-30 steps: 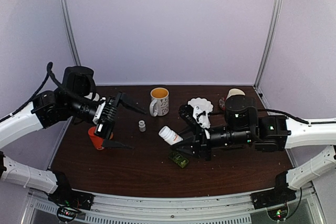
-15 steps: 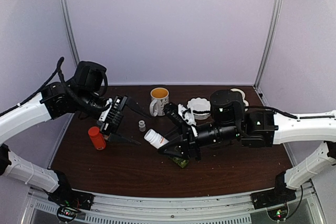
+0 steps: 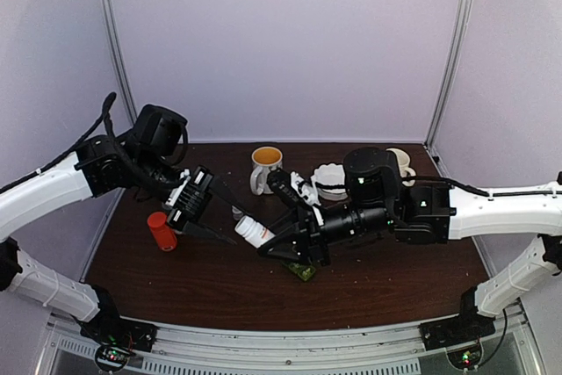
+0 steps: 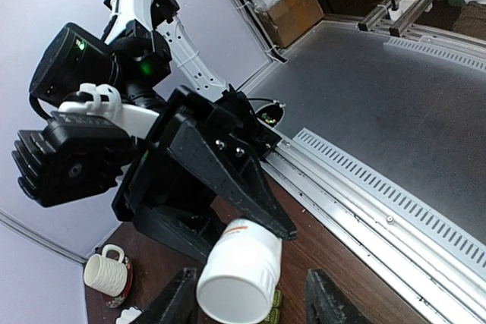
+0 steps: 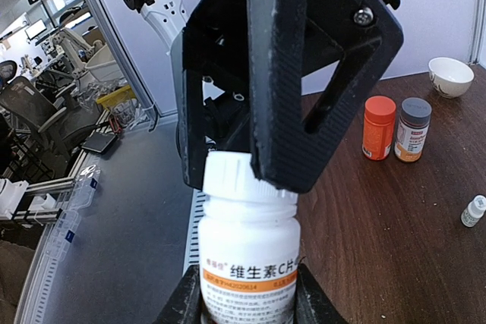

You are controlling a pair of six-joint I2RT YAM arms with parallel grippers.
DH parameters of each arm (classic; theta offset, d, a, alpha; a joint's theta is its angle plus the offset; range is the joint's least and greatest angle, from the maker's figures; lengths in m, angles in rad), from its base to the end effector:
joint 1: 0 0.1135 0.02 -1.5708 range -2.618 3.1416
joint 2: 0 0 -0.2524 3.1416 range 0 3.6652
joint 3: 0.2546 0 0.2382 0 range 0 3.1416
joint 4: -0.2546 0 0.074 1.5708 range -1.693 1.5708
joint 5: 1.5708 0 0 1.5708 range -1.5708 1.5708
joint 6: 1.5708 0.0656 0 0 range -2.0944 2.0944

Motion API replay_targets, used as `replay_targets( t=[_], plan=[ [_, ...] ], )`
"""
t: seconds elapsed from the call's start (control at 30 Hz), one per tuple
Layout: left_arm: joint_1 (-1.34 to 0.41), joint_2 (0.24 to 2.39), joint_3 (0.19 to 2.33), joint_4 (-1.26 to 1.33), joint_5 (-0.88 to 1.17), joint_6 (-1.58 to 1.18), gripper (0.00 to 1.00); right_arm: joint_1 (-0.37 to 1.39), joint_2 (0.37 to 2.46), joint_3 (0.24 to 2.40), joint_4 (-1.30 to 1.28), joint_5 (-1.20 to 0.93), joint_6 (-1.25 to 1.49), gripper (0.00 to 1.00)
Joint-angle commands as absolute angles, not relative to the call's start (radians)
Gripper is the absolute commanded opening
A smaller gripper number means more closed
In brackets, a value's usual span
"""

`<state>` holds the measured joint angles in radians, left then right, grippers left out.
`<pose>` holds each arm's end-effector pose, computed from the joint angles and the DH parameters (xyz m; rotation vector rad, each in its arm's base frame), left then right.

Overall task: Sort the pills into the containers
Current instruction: Unscrew the lid of the pill bottle from the pill bottle.

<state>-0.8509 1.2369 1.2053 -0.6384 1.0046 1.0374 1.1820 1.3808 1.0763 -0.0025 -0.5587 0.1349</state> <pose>0.1266 -0.2284 0.3368 1.9099 0.7342 -0.9925 0.0944 0.3221 0.3103 -1.3948 1.5569 1.3804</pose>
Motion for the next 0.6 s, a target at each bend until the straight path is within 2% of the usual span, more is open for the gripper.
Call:
replay_targets(
  t=[0.0, 0.27, 0.57],
  plan=[
    [-0.854, 1.253, 1.241, -0.639, 1.051, 1.046, 0.48, 1.175, 1.39, 1.112, 0.031, -0.576, 0.146, 0.0],
    [-0.854, 1.268, 1.255, -0.638, 1.045, 1.023, 0.37, 1.175, 1.393, 1.115, 0.022, -0.557, 0.146, 0.0],
    [-0.854, 1.329, 1.319, -0.639, 1.028, 0.827, 0.26, 1.174, 1.374, 1.111, 0.01, -0.512, 0.132, 0.0]
  ],
)
